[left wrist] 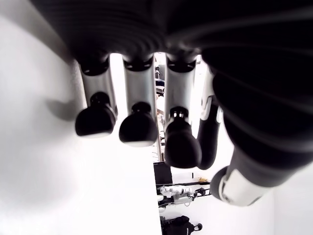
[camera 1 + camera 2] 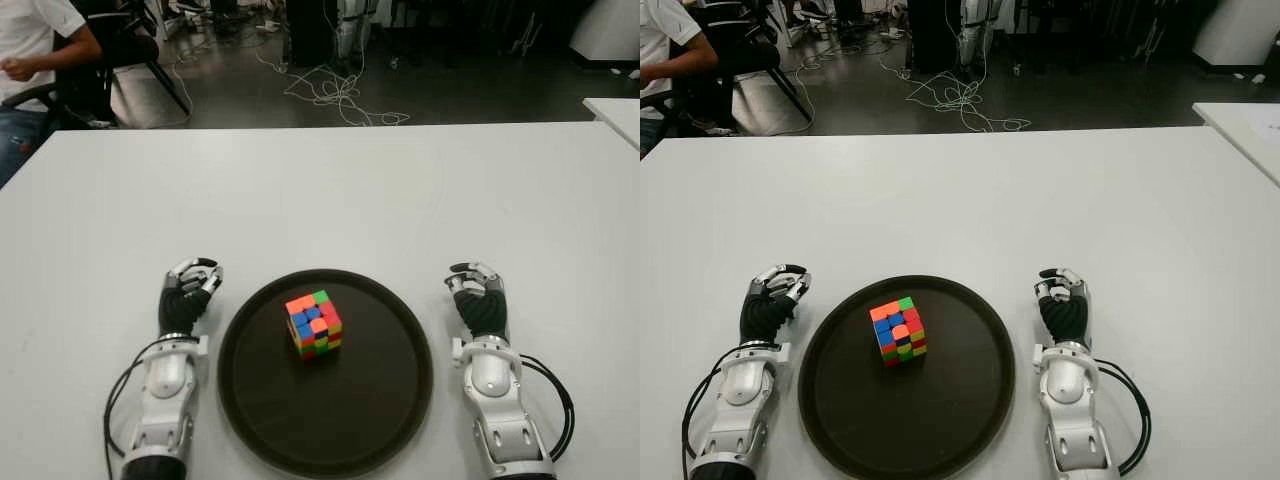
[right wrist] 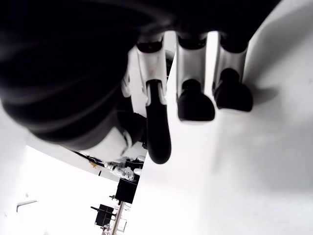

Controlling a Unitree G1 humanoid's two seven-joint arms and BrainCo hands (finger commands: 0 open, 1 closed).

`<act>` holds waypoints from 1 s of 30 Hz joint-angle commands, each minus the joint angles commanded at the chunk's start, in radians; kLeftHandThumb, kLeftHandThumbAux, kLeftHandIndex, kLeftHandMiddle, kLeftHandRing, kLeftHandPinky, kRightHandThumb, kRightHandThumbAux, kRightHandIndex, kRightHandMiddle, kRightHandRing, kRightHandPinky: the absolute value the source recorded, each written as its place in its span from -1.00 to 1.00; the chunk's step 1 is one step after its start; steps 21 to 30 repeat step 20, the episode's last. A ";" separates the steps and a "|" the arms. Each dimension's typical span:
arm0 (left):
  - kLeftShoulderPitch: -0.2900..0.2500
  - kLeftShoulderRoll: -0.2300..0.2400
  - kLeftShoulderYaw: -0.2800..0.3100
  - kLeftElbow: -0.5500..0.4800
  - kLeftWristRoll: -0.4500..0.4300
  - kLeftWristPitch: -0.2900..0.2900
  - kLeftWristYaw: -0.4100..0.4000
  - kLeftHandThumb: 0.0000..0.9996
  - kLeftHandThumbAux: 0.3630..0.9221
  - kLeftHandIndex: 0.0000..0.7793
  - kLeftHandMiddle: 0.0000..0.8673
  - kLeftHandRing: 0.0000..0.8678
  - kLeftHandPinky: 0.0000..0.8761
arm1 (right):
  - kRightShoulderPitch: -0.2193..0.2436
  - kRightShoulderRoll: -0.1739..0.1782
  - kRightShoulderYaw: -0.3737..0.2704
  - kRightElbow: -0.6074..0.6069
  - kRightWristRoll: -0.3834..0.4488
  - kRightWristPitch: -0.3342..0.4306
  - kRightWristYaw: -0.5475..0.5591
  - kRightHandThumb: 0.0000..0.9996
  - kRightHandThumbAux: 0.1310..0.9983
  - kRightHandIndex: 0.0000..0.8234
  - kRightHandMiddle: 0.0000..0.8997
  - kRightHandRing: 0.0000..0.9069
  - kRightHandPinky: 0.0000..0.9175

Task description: Pick up the Rubik's Cube and put it in the plate

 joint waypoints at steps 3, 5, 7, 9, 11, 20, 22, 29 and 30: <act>-0.001 0.000 0.000 0.001 0.000 0.001 0.000 0.41 0.23 0.14 0.86 0.90 0.83 | -0.002 0.000 0.000 0.001 0.001 -0.001 0.000 0.39 0.37 0.07 0.83 0.83 0.80; -0.002 0.001 0.000 0.002 0.000 0.001 0.000 0.41 0.23 0.14 0.85 0.90 0.83 | -0.002 0.000 -0.001 0.003 0.002 -0.002 0.001 0.39 0.37 0.07 0.83 0.83 0.79; -0.002 0.001 0.000 0.002 0.000 0.002 -0.001 0.41 0.23 0.14 0.85 0.89 0.83 | -0.002 -0.001 -0.001 0.004 0.003 -0.004 0.002 0.39 0.37 0.07 0.83 0.83 0.79; -0.003 0.001 0.000 0.003 0.000 0.003 -0.001 0.41 0.23 0.14 0.85 0.89 0.83 | -0.003 -0.002 -0.002 0.007 0.005 -0.008 0.004 0.39 0.38 0.07 0.83 0.83 0.79; -0.004 0.001 -0.001 0.004 0.000 0.005 -0.001 0.41 0.23 0.14 0.85 0.89 0.83 | -0.004 -0.002 -0.003 0.009 0.008 -0.012 0.005 0.39 0.37 0.07 0.83 0.83 0.80; -0.002 -0.002 -0.001 -0.001 -0.003 0.015 -0.003 0.41 0.23 0.14 0.86 0.90 0.84 | -0.002 0.001 -0.009 0.024 0.015 -0.046 0.001 0.39 0.37 0.07 0.83 0.84 0.81; -0.002 -0.002 -0.001 -0.001 -0.003 0.015 -0.003 0.41 0.23 0.14 0.86 0.90 0.84 | -0.002 0.001 -0.009 0.024 0.015 -0.046 0.001 0.39 0.37 0.07 0.83 0.84 0.81; -0.002 -0.002 -0.001 -0.001 -0.003 0.015 -0.003 0.41 0.23 0.14 0.86 0.90 0.84 | -0.002 0.001 -0.009 0.024 0.015 -0.046 0.001 0.39 0.37 0.07 0.83 0.84 0.81; -0.002 -0.002 -0.001 -0.001 -0.003 0.015 -0.003 0.41 0.23 0.14 0.86 0.90 0.84 | -0.002 0.001 -0.009 0.024 0.015 -0.046 0.001 0.39 0.37 0.07 0.83 0.84 0.81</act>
